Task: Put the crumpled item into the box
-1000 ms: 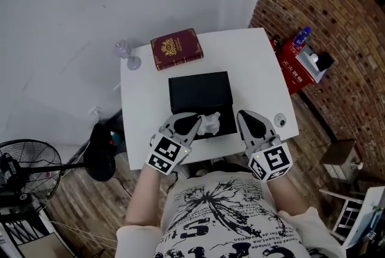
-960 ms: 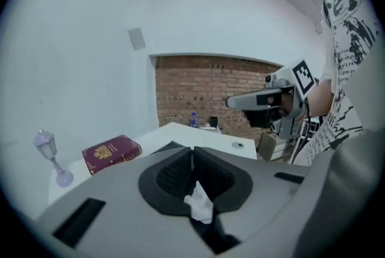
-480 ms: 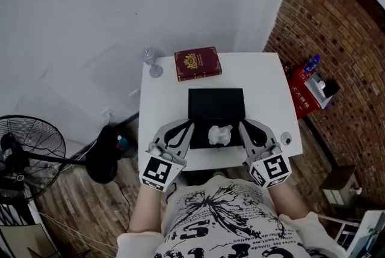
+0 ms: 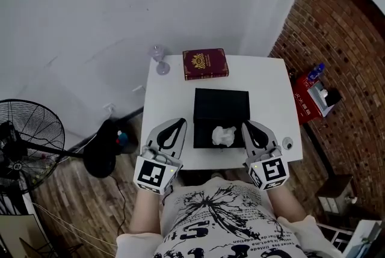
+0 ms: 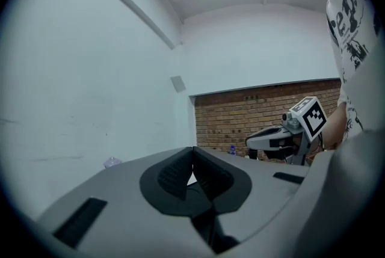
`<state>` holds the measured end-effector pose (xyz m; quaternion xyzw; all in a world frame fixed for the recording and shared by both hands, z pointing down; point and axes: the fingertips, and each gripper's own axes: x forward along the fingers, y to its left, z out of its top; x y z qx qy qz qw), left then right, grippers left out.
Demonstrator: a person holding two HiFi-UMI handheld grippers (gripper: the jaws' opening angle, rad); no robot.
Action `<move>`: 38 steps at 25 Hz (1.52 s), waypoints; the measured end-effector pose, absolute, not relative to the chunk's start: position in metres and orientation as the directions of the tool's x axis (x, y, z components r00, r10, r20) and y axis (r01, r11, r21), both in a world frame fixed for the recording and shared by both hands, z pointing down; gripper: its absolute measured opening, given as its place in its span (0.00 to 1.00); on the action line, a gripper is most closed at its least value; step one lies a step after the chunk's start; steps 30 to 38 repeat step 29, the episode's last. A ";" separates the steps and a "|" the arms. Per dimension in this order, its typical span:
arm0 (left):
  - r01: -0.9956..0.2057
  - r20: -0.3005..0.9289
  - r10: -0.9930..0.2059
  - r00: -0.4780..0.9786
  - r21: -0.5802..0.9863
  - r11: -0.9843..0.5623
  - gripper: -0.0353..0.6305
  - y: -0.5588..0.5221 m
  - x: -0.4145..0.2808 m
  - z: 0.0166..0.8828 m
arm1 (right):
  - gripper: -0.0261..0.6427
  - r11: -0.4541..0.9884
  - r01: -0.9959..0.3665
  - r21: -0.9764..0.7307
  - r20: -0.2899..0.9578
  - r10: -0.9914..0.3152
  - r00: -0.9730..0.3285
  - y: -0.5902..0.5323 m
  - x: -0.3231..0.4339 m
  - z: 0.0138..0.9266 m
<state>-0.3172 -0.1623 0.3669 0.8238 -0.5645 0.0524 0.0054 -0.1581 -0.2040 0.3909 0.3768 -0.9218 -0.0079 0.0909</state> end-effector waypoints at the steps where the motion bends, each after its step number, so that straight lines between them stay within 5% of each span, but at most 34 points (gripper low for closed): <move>1: -0.930 0.074 -0.930 0.359 -0.051 -0.364 0.07 -0.163 -0.316 0.364 | 0.06 0.718 -0.689 0.098 0.157 -0.695 -0.702 -0.203 -0.160 0.390; 38: -0.933 0.149 -0.928 0.341 -0.064 -0.353 0.07 -0.179 -0.313 0.370 | 0.06 0.706 -0.703 0.084 0.114 -0.708 -0.697 -0.214 -0.167 0.386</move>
